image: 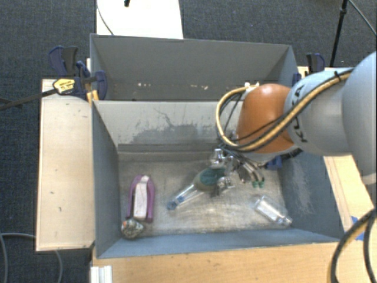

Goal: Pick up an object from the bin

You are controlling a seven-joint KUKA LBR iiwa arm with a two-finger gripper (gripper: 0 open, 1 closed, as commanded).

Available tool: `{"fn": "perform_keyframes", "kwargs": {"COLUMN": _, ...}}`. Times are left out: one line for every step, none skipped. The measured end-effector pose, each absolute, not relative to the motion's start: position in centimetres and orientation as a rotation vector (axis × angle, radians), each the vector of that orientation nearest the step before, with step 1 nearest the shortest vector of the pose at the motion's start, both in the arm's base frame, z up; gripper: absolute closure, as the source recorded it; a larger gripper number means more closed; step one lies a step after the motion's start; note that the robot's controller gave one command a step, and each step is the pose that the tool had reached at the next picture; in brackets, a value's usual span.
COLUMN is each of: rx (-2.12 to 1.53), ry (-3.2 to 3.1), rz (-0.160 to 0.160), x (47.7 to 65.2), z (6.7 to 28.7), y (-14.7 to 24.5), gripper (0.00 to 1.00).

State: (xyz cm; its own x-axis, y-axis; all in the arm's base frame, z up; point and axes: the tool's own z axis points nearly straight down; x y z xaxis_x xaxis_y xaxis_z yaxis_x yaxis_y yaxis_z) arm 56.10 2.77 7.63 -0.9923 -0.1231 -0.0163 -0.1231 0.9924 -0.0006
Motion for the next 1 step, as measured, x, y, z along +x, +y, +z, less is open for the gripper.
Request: {"fn": "perform_keyframes", "kwargs": {"rx": -0.198, "ry": 3.124, "rz": 0.0, "x": 55.99, "z": 28.32, "y": 3.16, "gripper": 1.0}}
